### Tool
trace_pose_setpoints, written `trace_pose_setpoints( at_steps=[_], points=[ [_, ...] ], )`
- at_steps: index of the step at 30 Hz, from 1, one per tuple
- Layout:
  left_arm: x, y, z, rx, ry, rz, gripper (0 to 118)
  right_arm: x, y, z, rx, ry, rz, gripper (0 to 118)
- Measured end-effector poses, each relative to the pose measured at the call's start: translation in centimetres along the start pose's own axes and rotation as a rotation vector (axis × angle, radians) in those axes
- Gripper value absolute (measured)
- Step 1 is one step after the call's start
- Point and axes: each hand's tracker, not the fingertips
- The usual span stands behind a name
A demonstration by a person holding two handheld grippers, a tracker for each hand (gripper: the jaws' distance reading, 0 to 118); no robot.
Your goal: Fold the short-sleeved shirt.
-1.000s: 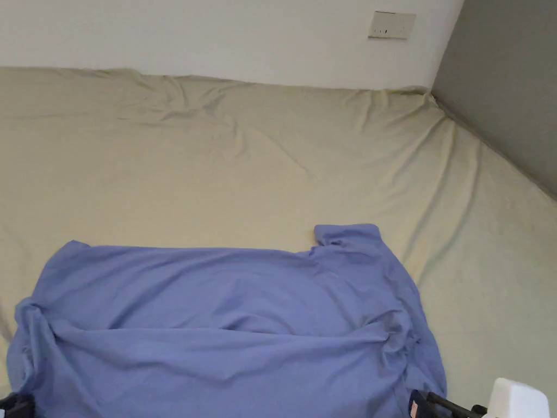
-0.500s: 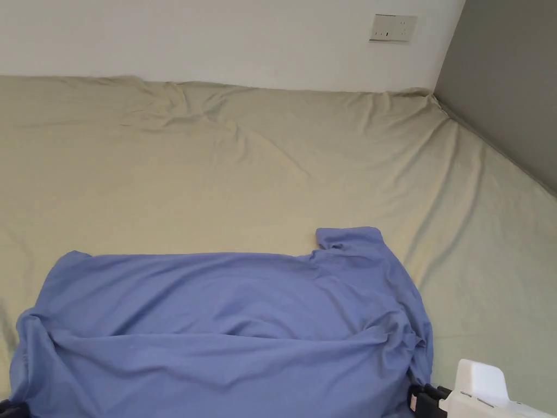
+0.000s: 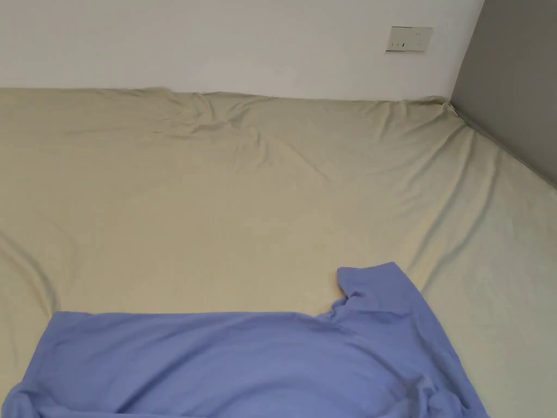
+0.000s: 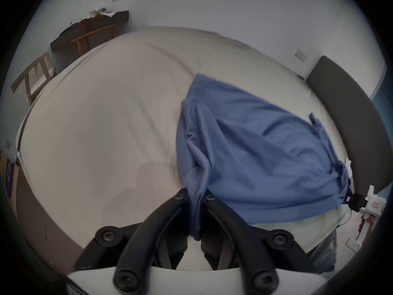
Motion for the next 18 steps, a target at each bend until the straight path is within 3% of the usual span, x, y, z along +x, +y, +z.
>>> trace_pose_setpoints(
  at_steps=[7,8,9,10,11,12,13,15,16,17,18],
  points=[
    [-0.7,-2.9,0.2,-0.002,-0.005,0.110,8,-0.2,-2.6,-0.1,-0.024,-0.015,-0.007,12],
    [-0.8,-2.9,0.4,0.002,-0.008,0.109,10,-0.3,-2.4,-0.1,-0.017,-0.016,0.000,21],
    [-1.0,-2.7,0.6,0.005,-0.016,0.108,19,-0.3,-2.3,-0.1,-0.008,-0.016,0.016,40],
    [-1.2,-2.6,0.8,0.005,-0.019,0.109,46,-0.3,-2.5,0.0,0.023,-0.048,0.052,69],
    [-1.3,-2.3,0.9,-0.004,0.000,0.113,64,-0.2,-2.6,0.4,0.059,-0.059,0.065,77],
    [-1.8,-2.1,1.5,-0.004,0.044,0.140,74,0.1,-2.5,1.3,0.085,-0.040,0.054,80],
    [-2.4,-1.8,2.2,0.020,0.064,0.164,77,0.5,-2.1,2.2,0.114,-0.016,0.027,83],
    [-3.5,-0.9,3.8,0.104,0.027,0.252,67,0.7,-1.7,3.8,0.190,0.026,-0.022,80],
    [-3.7,-0.1,4.4,0.139,0.007,0.302,41,0.8,-1.0,4.6,0.204,0.040,-0.042,60],
    [-3.9,0.5,4.9,0.169,-0.001,0.324,16,0.8,-0.3,5.2,0.210,0.059,-0.054,31],
    [-3.9,1.2,5.2,0.206,-0.004,0.314,16,0.7,0.2,5.5,0.218,0.081,-0.056,31]
  ],
)
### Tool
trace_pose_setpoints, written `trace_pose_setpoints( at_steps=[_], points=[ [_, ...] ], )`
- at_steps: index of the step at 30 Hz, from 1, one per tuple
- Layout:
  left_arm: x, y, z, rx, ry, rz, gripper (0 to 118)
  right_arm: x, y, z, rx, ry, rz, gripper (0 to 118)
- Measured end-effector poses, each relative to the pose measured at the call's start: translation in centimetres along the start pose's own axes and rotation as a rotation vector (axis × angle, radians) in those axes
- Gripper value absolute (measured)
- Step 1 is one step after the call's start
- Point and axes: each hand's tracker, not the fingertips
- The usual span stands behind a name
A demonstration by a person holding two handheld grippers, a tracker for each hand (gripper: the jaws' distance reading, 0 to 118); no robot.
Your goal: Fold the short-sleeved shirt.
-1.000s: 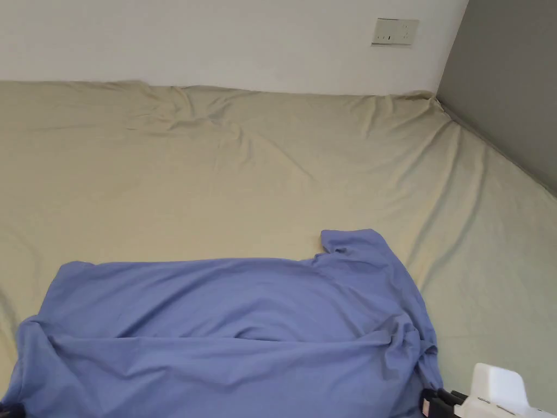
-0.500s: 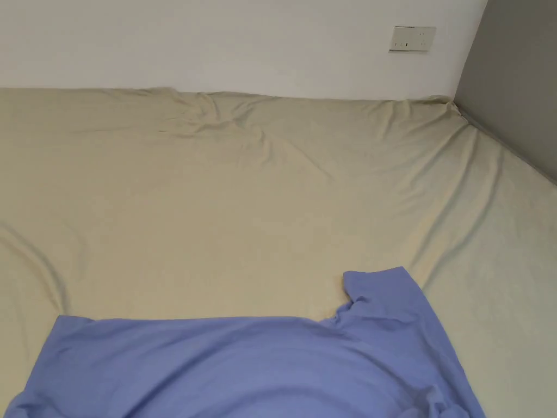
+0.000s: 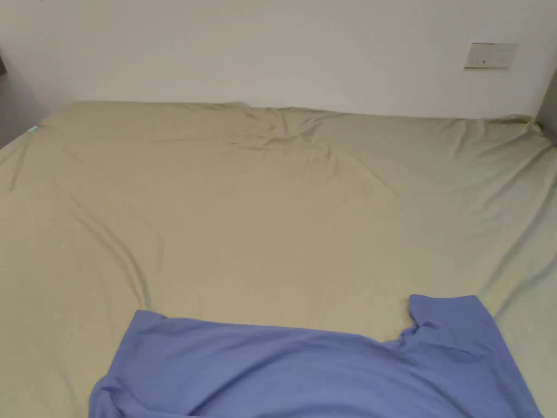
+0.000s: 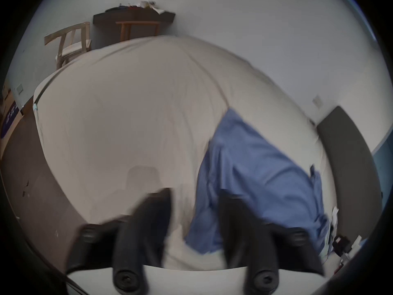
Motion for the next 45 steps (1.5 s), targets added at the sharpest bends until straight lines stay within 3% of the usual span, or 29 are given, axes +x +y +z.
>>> trace_pose_setpoints(
  at_steps=[1,2,8,15,16,17,19,20,25,26,27,28,30,32,33,34,36,38,41,45],
  points=[
    [0.9,0.8,-0.5,0.029,0.015,-0.025,10,-0.5,0.2,-0.2,0.030,0.011,-0.001,20],
    [1.4,1.3,-0.8,0.045,0.043,-0.057,3,-0.8,0.4,-0.5,0.047,0.006,-0.025,2],
    [5.9,6.3,-6.9,0.029,-0.021,-0.231,0,-2.2,1.1,-3.6,-0.060,0.061,-0.071,2],
    [11.2,11.3,-17.0,0.014,-0.030,-0.396,0,-4.3,1.7,-5.1,-0.099,0.061,0.014,2],
    [11.4,11.7,-18.4,-0.010,-0.036,-0.400,4,-4.5,2.0,-5.1,-0.098,0.066,0.015,2],
    [11.6,12.0,-19.5,-0.031,-0.040,-0.400,19,-4.6,2.1,-5.0,-0.096,0.069,0.017,2],
    [11.7,12.3,-21.8,-0.110,-0.052,-0.415,78,-5.0,2.8,-4.5,-0.080,0.067,0.039,2],
    [11.6,12.1,-22.8,-0.159,-0.035,-0.423,86,-5.2,3.0,-4.3,-0.075,0.065,0.049,2],
    [11.1,10.1,-24.4,-0.171,0.005,-0.494,73,-5.2,4.2,-4.0,-0.044,0.096,0.075,2],
    [11.2,9.8,-23.5,-0.140,0.001,-0.485,61,-5.3,4.5,-4.2,-0.048,0.098,0.069,2],
    [11.2,9.9,-23.3,-0.150,-0.004,-0.474,41,-5.0,4.8,-4.6,-0.050,0.102,0.068,3],
    [11.1,10.1,-23.1,-0.152,-0.013,-0.471,6,-5.0,5.1,-4.9,-0.050,0.105,0.073,3],
    [11.4,10.1,-21.9,-0.171,-0.088,-0.430,3,-5.1,6.2,-6.4,-0.046,0.082,0.108,10],
    [11.8,9.7,-21.8,-0.167,-0.046,-0.441,3,-4.9,7.5,-8.6,-0.036,0.038,0.148,22],
    [11.8,9.5,-22.0,-0.173,-0.046,-0.452,3,-4.8,8.4,-10.2,-0.052,0.019,0.163,41],
    [12.1,9.4,-21.9,-0.174,-0.043,-0.457,3,-4.8,9.0,-11.3,-0.057,0.003,0.176,72],
    [12.1,9.2,-22.4,-0.186,-0.032,-0.427,3,-4.0,10.6,-15.5,-0.114,-0.011,0.160,105],
    [12.2,9.4,-22.5,-0.187,-0.027,-0.410,3,-3.7,11.7,-18.5,-0.106,-0.026,0.152,104],
    [12.6,9.2,-22.3,-0.194,-0.020,-0.423,3,-3.1,13.0,-22.6,-0.128,-0.053,0.139,90],
    [12.9,9.1,-22.4,-0.190,-0.005,-0.453,3,-4.0,13.4,-26.1,-0.219,-0.048,0.253,83]
  ],
)
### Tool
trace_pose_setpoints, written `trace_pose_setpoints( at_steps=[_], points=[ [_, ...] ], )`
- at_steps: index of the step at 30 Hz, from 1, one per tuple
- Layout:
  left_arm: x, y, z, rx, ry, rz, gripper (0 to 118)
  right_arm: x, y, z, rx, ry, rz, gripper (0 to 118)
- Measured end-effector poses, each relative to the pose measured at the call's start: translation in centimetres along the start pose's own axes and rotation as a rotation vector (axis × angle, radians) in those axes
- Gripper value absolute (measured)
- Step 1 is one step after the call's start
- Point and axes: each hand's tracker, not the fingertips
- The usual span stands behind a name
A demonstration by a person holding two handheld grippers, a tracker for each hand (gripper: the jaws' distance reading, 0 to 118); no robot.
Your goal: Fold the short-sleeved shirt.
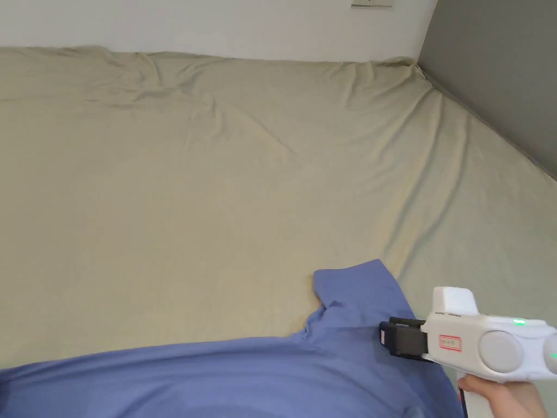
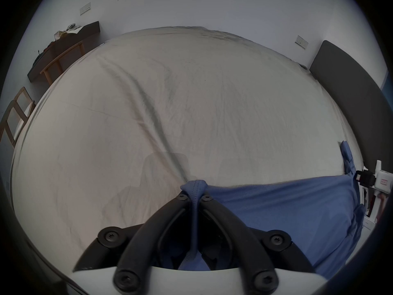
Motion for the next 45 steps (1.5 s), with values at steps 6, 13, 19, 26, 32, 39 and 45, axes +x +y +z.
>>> trace_pose_setpoints(
  at_steps=[6,13,19,26,32,39,45],
  points=[
    [-0.1,0.5,0.7,-0.006,0.017,0.021,3,-0.8,1.4,3.1,-0.020,0.042,0.047,2],
    [-1.9,-2.4,9.6,0.135,-0.058,0.100,3,-0.3,-1.1,12.0,0.134,0.105,0.059,2],
    [-4.3,-9.7,18.1,0.183,-0.069,0.131,3,0.3,-8.1,20.2,0.244,0.130,0.001,2],
    [-5.1,-17.1,19.2,0.119,-0.074,0.208,3,0.1,-17.2,23.2,0.135,0.075,-0.113,2],
    [-5.1,-21.2,14.6,-0.010,-0.022,0.236,4,0.9,-21.5,18.2,0.012,0.020,-0.174,2],
    [-6.1,-20.4,13.9,-0.002,0.077,0.268,86,0.9,-21.5,16.5,0.006,-0.046,-0.130,50],
    [-9.1,-21.3,18.9,0.082,-0.043,0.461,74,2.1,-20.7,22.9,0.161,-0.086,-0.179,59]
  ],
)
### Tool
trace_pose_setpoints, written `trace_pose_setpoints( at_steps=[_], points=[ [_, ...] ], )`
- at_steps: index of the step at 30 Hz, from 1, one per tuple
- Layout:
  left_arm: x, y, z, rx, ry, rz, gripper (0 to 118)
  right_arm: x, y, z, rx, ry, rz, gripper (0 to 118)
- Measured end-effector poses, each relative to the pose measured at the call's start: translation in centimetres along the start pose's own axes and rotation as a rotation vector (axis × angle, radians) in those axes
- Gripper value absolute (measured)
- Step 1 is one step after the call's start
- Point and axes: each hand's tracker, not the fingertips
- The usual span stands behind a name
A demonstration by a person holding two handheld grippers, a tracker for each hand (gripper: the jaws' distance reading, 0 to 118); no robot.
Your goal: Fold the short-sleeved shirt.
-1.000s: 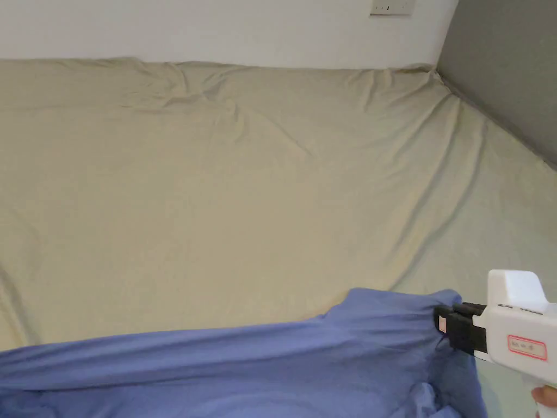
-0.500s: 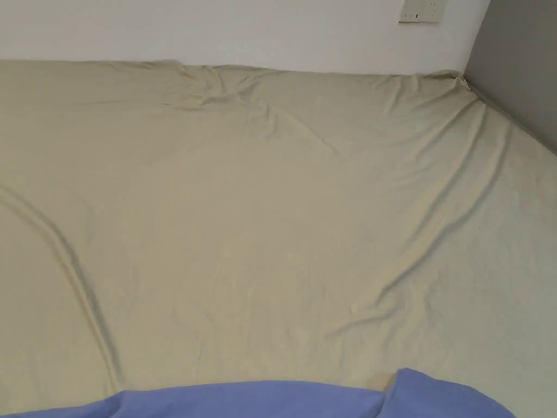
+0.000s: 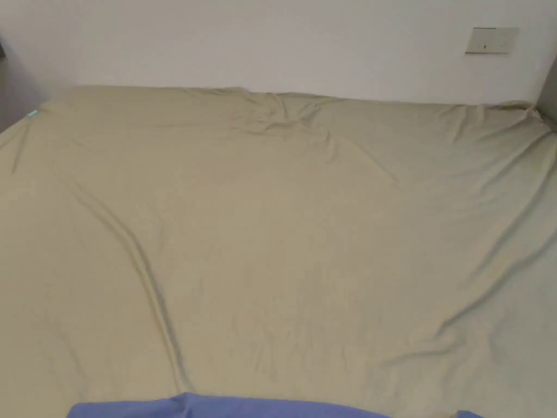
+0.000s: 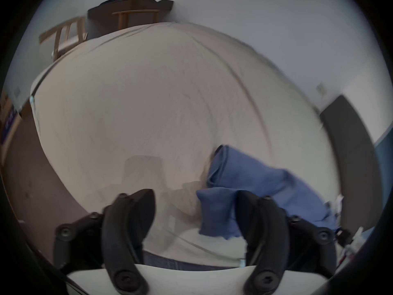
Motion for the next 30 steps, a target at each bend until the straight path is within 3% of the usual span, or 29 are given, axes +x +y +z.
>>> trace_pose_setpoints(
  at_steps=[2,3,4,5,6,10,15,16,17,19,20,22,24,28,30],
  points=[
    [0.0,0.1,1.4,0.045,-0.034,0.018,62,-0.1,1.0,1.8,0.072,0.038,-0.036,59],
    [0.2,0.2,1.8,0.060,-0.044,0.014,42,-0.1,1.5,2.6,0.096,0.074,-0.058,57],
    [0.3,0.0,2.1,0.071,-0.039,0.006,5,-0.3,2.0,3.2,0.126,0.119,-0.071,41],
    [0.3,-0.1,2.0,0.092,-0.018,0.006,0,-0.5,2.3,3.5,0.146,0.140,-0.070,15],
    [0.4,0.0,1.7,0.087,-0.018,0.005,0,-1.0,2.5,3.9,0.188,0.149,-0.088,2],
    [0.3,0.4,0.2,0.030,-0.149,0.065,0,-2.7,2.9,4.2,0.167,0.195,-0.051,2],
    [-2.2,4.0,-4.0,0.011,-0.112,0.000,1,-3.6,2.6,4.0,0.113,0.241,-0.061,2],
    [-2.7,4.6,-4.7,-0.011,-0.143,0.002,17,-3.8,2.6,4.1,0.109,0.238,-0.062,2],
    [-3.6,5.3,-5.7,-0.051,-0.185,0.027,42,-3.9,2.3,3.9,0.104,0.235,-0.059,2],
    [-5.4,6.1,-7.9,-0.151,-0.305,0.096,103,-4.1,2.5,4.2,0.095,0.230,-0.054,2],
    [-6.0,6.1,-9.1,-0.215,-0.353,0.132,112,-4.3,2.5,4.3,0.091,0.230,-0.053,2],
    [-7.0,5.9,-10.9,-0.284,-0.440,0.183,111,-4.8,2.6,4.4,0.089,0.227,-0.049,2],
    [-5.6,5.5,-9.6,-0.227,-0.559,0.182,109,-5.2,3.0,4.6,0.088,0.227,-0.044,2],
    [-5.6,2.4,-14.5,-0.374,-0.671,0.251,71,-6.3,3.5,4.3,0.078,0.262,-0.036,2],
    [-5.0,1.6,-14.8,-0.266,-0.718,0.242,67,-6.9,3.6,3.8,0.073,0.274,-0.019,2]
  ],
)
